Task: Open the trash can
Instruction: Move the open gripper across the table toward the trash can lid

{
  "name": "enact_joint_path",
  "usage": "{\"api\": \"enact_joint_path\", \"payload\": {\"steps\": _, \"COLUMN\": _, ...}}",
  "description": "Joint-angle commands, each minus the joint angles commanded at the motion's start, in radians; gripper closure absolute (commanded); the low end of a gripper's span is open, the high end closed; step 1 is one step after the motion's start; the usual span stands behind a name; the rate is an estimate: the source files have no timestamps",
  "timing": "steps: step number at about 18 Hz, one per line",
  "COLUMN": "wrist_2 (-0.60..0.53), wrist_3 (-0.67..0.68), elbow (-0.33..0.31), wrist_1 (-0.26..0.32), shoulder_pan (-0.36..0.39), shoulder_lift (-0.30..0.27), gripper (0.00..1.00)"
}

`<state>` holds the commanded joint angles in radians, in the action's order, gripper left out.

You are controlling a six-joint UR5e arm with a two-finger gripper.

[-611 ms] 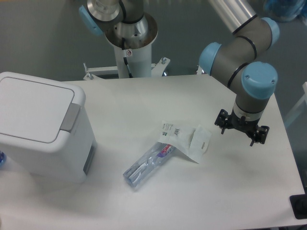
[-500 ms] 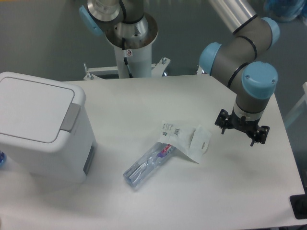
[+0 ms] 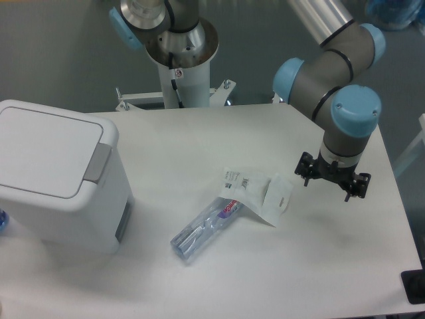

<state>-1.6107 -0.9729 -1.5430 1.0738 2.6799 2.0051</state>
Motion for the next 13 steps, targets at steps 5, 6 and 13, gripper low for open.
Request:
{"api": "enact_joint_path", "payload": {"steps": 5, "wrist_2": 0.009, "wrist_3": 0.129, "elbow": -0.051, "wrist_1": 0.000, "shoulder_pan": -0.064, "shoulder_lift": -0.075, "gripper": 0.00}}
{"api": "enact_joint_path", "payload": {"steps": 6, "wrist_2": 0.014, "wrist_3": 0.157, "elbow": -0.051, "wrist_1": 0.001, "shoulder_pan": -0.077, "shoulder_lift": -0.089, "gripper": 0.00}}
{"api": "enact_joint_path", "payload": {"steps": 13, "wrist_2": 0.224, "wrist_3": 0.391, "elbow": -0.025, "wrist_1": 0.003, "shoulder_pan": -0.135, "shoulder_lift": -0.172, "gripper": 0.00}}
